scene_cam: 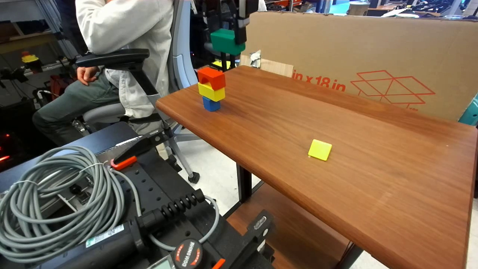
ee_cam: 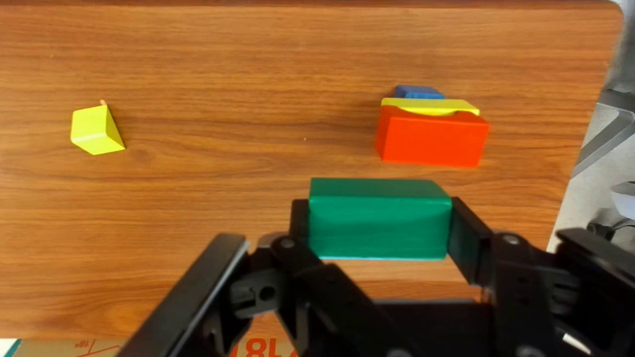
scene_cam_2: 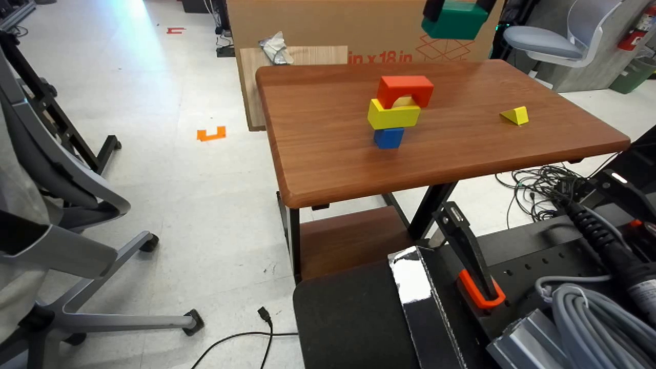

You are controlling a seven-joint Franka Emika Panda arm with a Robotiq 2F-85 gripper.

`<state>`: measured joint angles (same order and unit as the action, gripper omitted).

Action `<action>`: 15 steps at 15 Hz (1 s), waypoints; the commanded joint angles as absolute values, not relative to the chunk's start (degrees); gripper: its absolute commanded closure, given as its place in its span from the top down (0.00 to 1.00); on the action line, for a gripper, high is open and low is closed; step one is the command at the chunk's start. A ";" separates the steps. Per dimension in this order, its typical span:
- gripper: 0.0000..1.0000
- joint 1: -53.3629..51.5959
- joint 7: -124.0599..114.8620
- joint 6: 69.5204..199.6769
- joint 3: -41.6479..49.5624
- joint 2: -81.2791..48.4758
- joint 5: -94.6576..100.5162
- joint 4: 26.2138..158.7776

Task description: Place the orange block on top of the stack on the left, place the green block on top of the orange block

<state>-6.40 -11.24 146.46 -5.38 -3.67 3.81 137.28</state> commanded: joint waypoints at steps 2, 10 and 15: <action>0.42 -7.93 -14.90 144.01 -6.71 -2.85 3.47 136.98; 0.42 -9.46 -22.23 141.44 -7.54 -4.59 5.32 135.23; 0.42 -10.28 -28.54 140.95 -7.05 -7.69 8.90 133.39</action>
<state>-9.37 -24.85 143.00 -7.42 -5.24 6.74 136.12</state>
